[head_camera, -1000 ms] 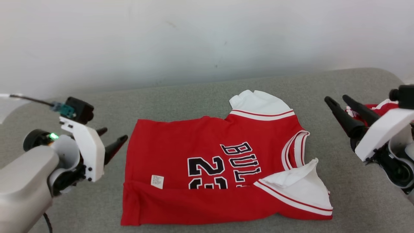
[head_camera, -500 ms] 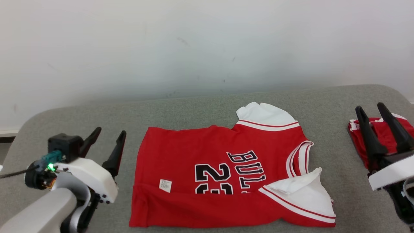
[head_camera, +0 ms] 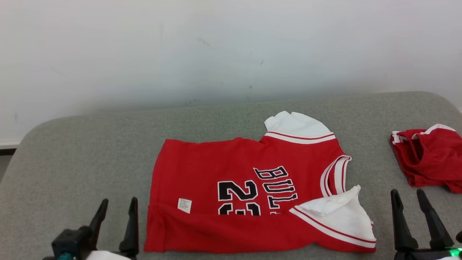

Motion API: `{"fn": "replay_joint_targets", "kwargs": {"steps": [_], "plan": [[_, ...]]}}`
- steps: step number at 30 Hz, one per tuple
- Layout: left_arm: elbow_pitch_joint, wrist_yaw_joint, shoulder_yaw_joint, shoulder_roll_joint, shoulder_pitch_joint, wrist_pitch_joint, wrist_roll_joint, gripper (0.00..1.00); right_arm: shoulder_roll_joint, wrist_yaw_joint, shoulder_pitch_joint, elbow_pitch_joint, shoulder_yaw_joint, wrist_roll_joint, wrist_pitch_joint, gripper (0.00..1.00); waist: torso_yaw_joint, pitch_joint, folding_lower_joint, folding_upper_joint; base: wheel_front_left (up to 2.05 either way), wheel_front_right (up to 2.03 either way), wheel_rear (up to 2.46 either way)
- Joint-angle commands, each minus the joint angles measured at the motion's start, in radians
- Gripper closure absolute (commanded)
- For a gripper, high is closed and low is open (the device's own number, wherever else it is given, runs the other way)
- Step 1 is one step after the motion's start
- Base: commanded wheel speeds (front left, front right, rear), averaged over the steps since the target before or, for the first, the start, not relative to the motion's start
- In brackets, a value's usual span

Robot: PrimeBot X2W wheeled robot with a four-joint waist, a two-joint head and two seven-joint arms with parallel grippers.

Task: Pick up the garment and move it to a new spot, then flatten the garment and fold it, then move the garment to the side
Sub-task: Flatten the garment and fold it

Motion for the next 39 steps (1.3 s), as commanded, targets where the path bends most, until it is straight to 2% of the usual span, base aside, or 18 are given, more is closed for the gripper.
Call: {"fn": "replay_joint_targets", "kwargs": {"steps": [1, 6, 11, 21, 33, 39], "plan": [[0.006, -0.018, 0.029, -0.032, 0.033, 0.000, 0.036, 0.00, 0.012, 0.000, 0.030, -0.005, -0.014, -0.011, -0.002, 0.00, 0.000, 0.003, 0.0001, 0.0000, 0.00, 0.00, 0.00], [0.034, -0.091, 0.110, -0.108, 0.075, 0.000, 0.101, 0.00, 0.035, 0.000, 0.058, 0.000, -0.024, -0.021, -0.002, 0.00, 0.000, 0.023, 0.0001, 0.0000, 0.00, 0.00, 0.00], [0.076, -0.164, 0.156, -0.148, 0.063, 0.000, 0.153, 0.00, 0.037, 0.000, 0.030, 0.028, -0.026, -0.017, 0.000, 0.00, -0.007, 0.039, 0.0001, 0.0000, 0.00, 0.00, 0.00], [0.252, -0.260, 0.114, -0.193, 0.020, 0.007, 0.155, 0.00, 0.052, 0.000, -0.031, 0.233, -0.015, 0.011, 0.160, 0.00, -0.023, 0.056, 0.0001, 0.0000, 0.00, 0.00, 0.00], [0.408, -0.281, 0.061, -0.222, -0.061, 0.085, 0.152, 0.00, 0.082, 0.000, -0.138, 0.452, 0.096, 0.082, 0.269, 0.00, -0.030, 0.093, 0.0001, 0.0000, 0.00, 0.00, 0.00], [0.456, -0.242, 0.065, -0.224, -0.059, 0.138, 0.140, 0.00, 0.085, 0.000, -0.167, 0.514, 0.153, 0.119, 0.283, 0.00, -0.027, 0.096, 0.0001, 0.0000, 0.00, 0.00, 0.00]]}}
